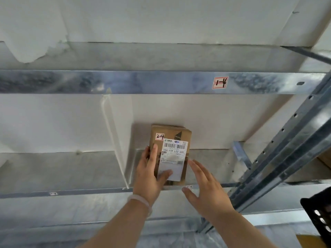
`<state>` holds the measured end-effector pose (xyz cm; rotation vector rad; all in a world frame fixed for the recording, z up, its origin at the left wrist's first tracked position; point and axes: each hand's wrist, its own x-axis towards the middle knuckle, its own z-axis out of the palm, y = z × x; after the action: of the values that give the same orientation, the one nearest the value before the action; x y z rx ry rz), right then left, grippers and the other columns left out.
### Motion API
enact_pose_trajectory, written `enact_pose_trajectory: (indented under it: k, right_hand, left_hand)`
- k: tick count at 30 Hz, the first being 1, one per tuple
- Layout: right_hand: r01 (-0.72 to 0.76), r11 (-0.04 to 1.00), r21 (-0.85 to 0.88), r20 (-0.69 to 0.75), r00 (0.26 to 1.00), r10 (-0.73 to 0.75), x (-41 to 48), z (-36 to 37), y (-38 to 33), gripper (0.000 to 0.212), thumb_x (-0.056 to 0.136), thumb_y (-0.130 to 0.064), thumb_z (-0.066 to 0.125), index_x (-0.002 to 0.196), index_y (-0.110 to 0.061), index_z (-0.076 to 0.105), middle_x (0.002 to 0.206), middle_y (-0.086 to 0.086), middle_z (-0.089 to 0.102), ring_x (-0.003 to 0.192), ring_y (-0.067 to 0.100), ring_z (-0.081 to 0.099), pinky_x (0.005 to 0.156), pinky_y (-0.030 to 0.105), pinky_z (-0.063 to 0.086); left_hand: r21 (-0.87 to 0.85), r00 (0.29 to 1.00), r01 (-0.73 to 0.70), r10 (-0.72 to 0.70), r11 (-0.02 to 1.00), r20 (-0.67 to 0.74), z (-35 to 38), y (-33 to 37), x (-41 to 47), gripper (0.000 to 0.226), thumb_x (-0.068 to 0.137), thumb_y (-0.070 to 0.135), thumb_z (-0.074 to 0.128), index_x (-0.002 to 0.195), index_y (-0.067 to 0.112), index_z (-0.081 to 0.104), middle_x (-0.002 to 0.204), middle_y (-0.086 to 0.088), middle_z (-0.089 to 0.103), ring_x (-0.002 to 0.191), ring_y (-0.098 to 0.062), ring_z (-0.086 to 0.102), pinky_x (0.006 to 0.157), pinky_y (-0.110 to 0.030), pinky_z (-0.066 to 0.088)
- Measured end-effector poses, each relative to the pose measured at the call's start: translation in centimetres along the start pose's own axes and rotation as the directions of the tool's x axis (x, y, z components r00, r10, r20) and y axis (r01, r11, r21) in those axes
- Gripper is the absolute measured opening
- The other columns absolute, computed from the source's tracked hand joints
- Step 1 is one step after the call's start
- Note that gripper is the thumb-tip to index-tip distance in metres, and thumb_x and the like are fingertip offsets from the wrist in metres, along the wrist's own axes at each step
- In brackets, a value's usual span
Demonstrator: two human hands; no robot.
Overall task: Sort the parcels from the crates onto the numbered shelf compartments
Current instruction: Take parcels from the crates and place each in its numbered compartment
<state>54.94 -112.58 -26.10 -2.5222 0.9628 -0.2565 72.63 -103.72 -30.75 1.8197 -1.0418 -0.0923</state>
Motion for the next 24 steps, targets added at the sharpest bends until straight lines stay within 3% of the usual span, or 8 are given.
enact_pose_trajectory:
  k: [5, 11, 19, 22, 24]
  right_hand:
    - [0.026, 0.998, 0.05, 0.014, 1.0, -0.027, 0.5, 1.2, 0.6, 0.086, 0.09, -0.055, 0.051, 0.146, -0.046, -0.013, 0.158, -0.02, 0.008, 0.141, 0.007, 0.022, 0.112, 0.029, 0.03]
    - [0.027, 0.998, 0.057, 0.034, 0.999, -0.029, -0.1, 2.5, 1.1, 0.086, 0.09, -0.054, 0.052, 0.147, -0.045, -0.012, 0.157, -0.02, 0.008, 0.142, 0.006, 0.02, 0.112, 0.027, 0.026]
    - [0.027, 0.997, 0.074, 0.032, 0.999, -0.029, 0.3, 3.6, 1.3, 0.085, 0.09, -0.053, 0.052, 0.149, -0.042, -0.008, 0.157, -0.02, 0.01, 0.141, 0.005, 0.019, 0.11, 0.024, 0.025]
    - [0.029, 0.997, 0.073, 0.046, 0.998, -0.032, 0.2, 3.6, 1.4, 0.084, 0.091, -0.053, 0.052, 0.148, -0.043, -0.009, 0.157, -0.019, 0.009, 0.142, 0.005, 0.018, 0.11, 0.024, 0.024]
    - [0.037, 0.997, 0.07, 0.035, 0.999, -0.039, -0.1, 3.4, 1.3, 0.084, 0.091, -0.053, 0.052, 0.149, -0.043, -0.007, 0.157, -0.018, 0.011, 0.142, 0.006, 0.02, 0.111, 0.025, 0.025]
  left_hand:
    - [-0.164, 0.984, 0.164, -0.172, 0.973, -0.039, 0.7, -1.1, -0.5, 0.123, 0.073, 0.027, 0.086, 0.142, 0.067, -0.008, 0.147, 0.006, 0.041, 0.136, -0.009, 0.042, 0.114, -0.041, 0.039]
    - [-0.205, 0.966, 0.247, -0.258, 0.947, -0.032, 1.6, -2.5, -1.7, 0.121, 0.069, 0.025, 0.091, 0.155, 0.04, 0.007, 0.141, 0.002, 0.049, 0.133, -0.013, 0.048, 0.107, -0.045, 0.046]
    - [-0.197, 0.952, 0.274, -0.294, 0.941, -0.082, 3.1, -3.9, -1.1, 0.103, 0.068, 0.019, 0.091, 0.149, 0.019, 0.028, 0.134, 0.003, 0.055, 0.127, -0.012, 0.053, 0.103, -0.042, 0.05]
    - [-0.188, 0.952, 0.271, -0.292, 0.944, -0.092, 3.0, -3.6, -1.2, 0.104, 0.069, 0.018, 0.09, 0.151, 0.022, 0.026, 0.135, 0.004, 0.054, 0.129, -0.011, 0.051, 0.103, -0.041, 0.05]
    - [-0.176, 0.955, 0.27, -0.287, 0.947, -0.075, 2.6, -3.4, -1.5, 0.114, 0.071, 0.021, 0.089, 0.155, 0.035, 0.014, 0.143, 0.005, 0.048, 0.136, -0.013, 0.045, 0.108, -0.044, 0.045]
